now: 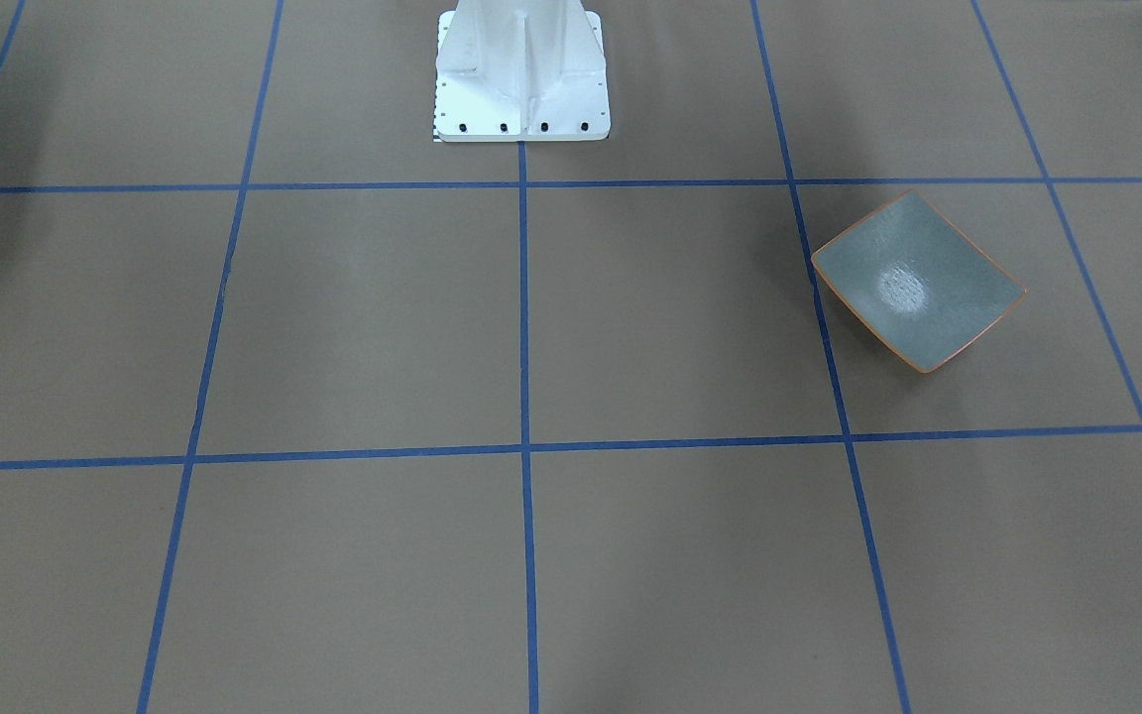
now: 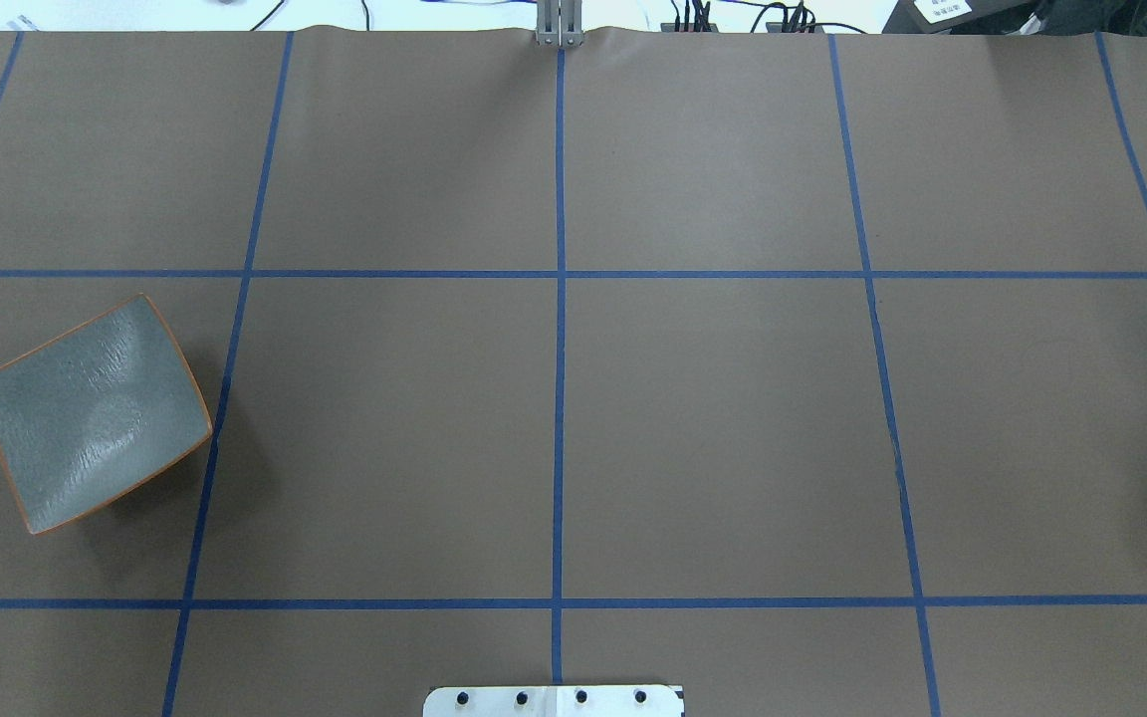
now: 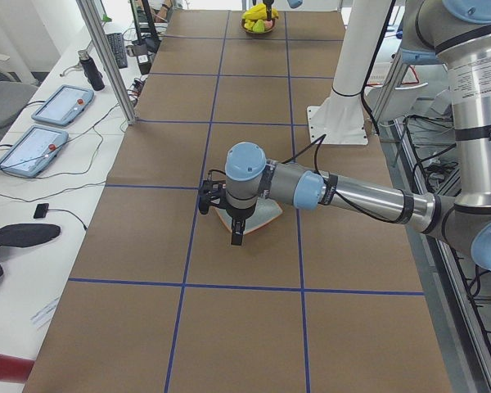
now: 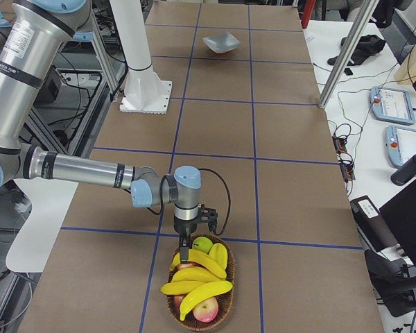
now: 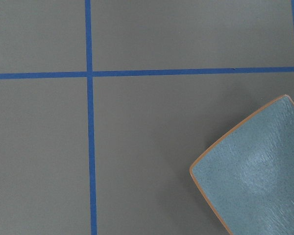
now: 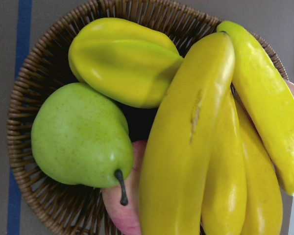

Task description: Transfer all bananas from basket to plate

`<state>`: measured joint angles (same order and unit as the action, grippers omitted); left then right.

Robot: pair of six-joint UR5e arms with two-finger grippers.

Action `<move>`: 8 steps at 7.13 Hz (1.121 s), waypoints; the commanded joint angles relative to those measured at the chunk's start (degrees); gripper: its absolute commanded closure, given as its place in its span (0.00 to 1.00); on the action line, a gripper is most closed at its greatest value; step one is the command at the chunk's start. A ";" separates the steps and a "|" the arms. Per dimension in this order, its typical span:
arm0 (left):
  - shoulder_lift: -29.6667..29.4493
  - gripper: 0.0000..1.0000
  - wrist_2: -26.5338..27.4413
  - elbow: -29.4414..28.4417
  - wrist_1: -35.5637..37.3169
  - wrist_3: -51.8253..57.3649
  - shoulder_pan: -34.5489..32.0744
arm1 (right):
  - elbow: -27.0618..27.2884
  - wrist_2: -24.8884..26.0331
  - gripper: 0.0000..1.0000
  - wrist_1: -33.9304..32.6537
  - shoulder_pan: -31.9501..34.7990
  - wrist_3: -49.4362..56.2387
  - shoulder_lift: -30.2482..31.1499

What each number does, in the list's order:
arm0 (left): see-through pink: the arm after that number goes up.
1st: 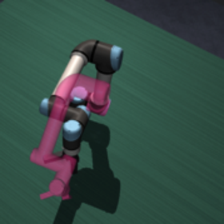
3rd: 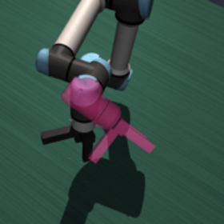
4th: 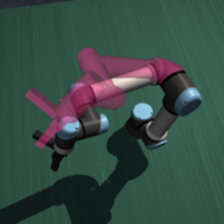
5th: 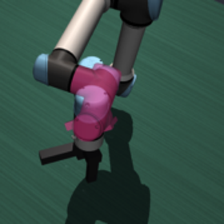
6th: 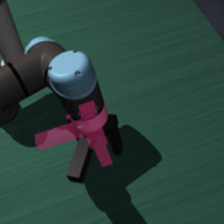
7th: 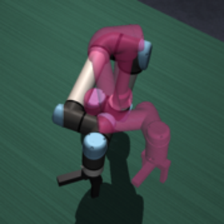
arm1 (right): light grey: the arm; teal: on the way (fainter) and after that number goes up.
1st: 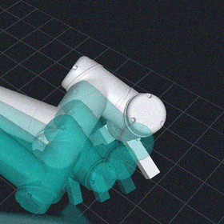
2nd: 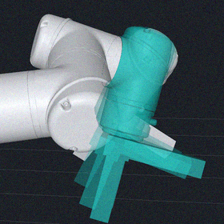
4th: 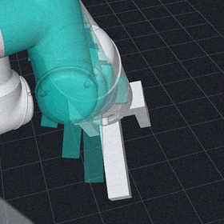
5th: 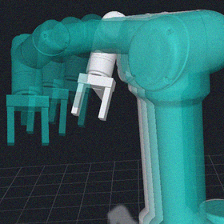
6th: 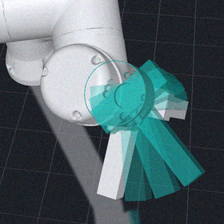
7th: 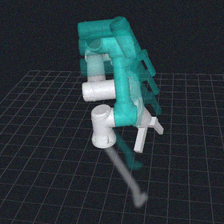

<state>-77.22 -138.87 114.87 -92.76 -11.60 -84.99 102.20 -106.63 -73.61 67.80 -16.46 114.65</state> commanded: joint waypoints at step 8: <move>0.06 0.00 0.00 0.71 0.21 0.00 0.00 | -2.00 0.90 0.32 0.13 -0.47 0.64 -0.83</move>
<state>-77.20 -138.87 115.41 -92.55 -11.60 -84.99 100.21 -105.78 -73.47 67.33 -15.97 113.84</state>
